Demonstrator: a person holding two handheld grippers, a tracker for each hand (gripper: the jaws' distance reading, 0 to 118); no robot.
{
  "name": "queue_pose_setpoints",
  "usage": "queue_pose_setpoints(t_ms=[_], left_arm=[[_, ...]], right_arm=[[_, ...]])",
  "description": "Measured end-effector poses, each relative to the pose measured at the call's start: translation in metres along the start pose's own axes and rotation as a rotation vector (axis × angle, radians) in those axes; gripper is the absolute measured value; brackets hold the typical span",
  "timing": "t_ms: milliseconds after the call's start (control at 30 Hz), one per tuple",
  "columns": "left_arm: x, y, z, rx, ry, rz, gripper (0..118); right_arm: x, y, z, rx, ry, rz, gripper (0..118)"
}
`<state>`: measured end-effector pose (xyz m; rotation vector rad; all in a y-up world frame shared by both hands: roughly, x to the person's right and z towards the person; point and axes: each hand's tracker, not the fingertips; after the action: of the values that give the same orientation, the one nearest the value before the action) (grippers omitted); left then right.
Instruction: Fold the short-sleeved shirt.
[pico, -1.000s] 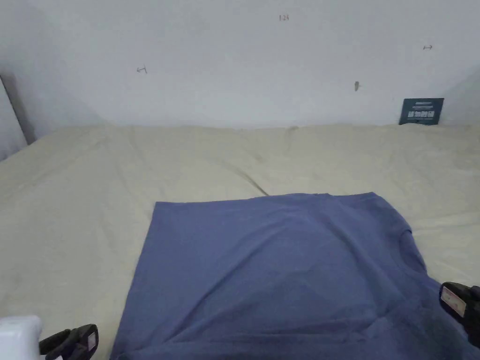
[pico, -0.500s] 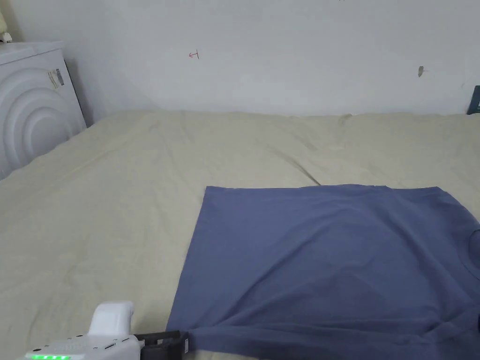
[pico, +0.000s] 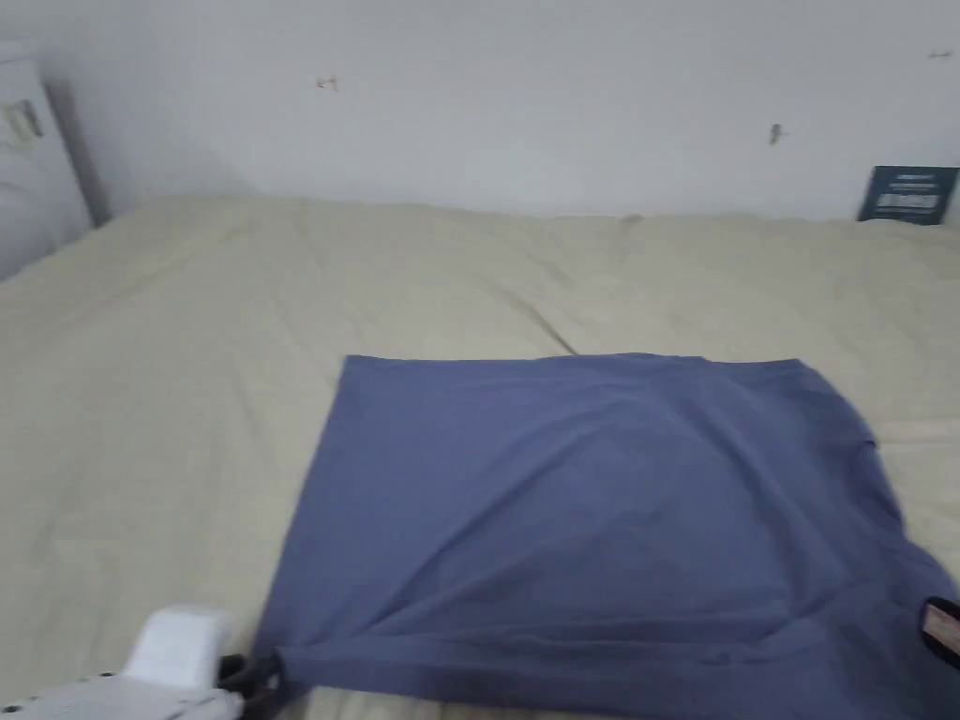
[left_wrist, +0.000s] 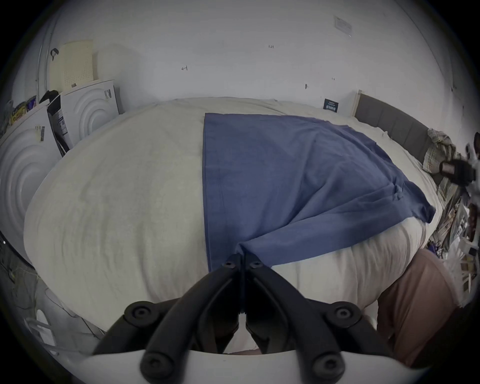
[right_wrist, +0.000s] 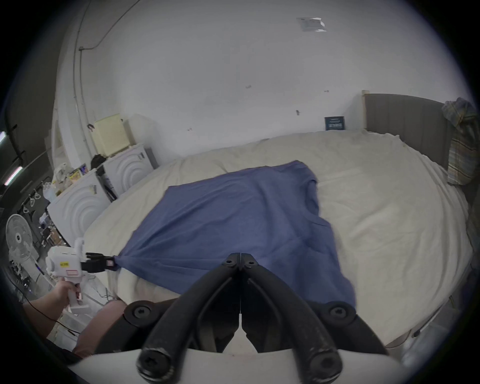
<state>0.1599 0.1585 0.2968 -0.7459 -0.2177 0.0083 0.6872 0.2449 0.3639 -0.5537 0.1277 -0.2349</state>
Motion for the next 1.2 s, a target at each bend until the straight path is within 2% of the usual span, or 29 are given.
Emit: queue_pose_setpoints(t_ms=[67,100,133,167,200,233,300,400,433,467,500,567,633,767,900,1067,1200], left_arm=[[-0.001,0.001,0.002,0.011,-0.011,0.028,1],[-0.003,0.001,0.004,0.012,-0.011,0.034,1],[-0.003,0.001,0.005,0.011,0.008,0.023,1],[-0.003,0.0,0.006,0.012,0.008,0.028,1],[-0.003,0.0,0.006,0.014,0.009,0.032,1],[-0.004,0.0,0.005,0.014,0.008,0.037,1],[-0.003,-0.002,0.004,0.003,-0.008,0.057,1],[0.004,-0.003,0.003,-0.009,-0.006,0.067,1],[0.005,-0.004,0.003,-0.012,-0.006,0.07,1],[0.006,-0.004,0.003,-0.014,-0.004,0.073,1],[0.004,-0.004,0.003,-0.015,-0.002,0.077,1],[0.005,-0.004,0.003,-0.02,-0.003,0.086,1],[0.004,-0.003,0.004,-0.018,0.0,0.088,1],[0.004,-0.003,0.005,-0.013,0.007,0.087,1],[0.005,-0.005,0.012,0.017,0.05,0.049,1],[0.012,0.004,0.028,0.084,0.06,0.016,1],[0.013,0.032,0.033,0.098,0.066,-0.014,1]], right_arm=[[0.018,-0.002,0.001,-0.018,-0.027,-0.029,0],[0.029,-0.003,-0.001,-0.071,-0.004,-0.058,2],[0.039,-0.005,-0.005,-0.132,0.008,-0.076,24],[0.044,-0.009,-0.009,-0.175,-0.033,-0.08,74],[0.056,-0.017,-0.014,-0.21,-0.082,-0.081,97],[0.063,-0.025,-0.014,-0.2,-0.142,-0.05,99],[0.075,-0.035,-0.023,-0.29,-0.136,-0.05,99],[0.071,-0.051,-0.035,-0.339,-0.146,0.006,98],[0.067,-0.054,-0.038,-0.351,-0.139,0.022,95],[0.064,-0.055,-0.038,-0.349,-0.127,0.025,64],[0.062,-0.057,-0.037,-0.34,-0.122,0.031,3],[0.059,-0.064,-0.036,-0.281,-0.203,0.088,2],[0.059,-0.066,-0.034,-0.288,-0.132,0.067,2],[0.058,-0.062,-0.025,-0.262,-0.148,0.083,2],[0.066,-0.059,-0.005,-0.242,-0.105,0.023,2],[0.054,-0.047,0.02,-0.166,-0.105,0.066,2],[0.036,-0.013,0.02,-0.142,-0.121,0.102,2]])
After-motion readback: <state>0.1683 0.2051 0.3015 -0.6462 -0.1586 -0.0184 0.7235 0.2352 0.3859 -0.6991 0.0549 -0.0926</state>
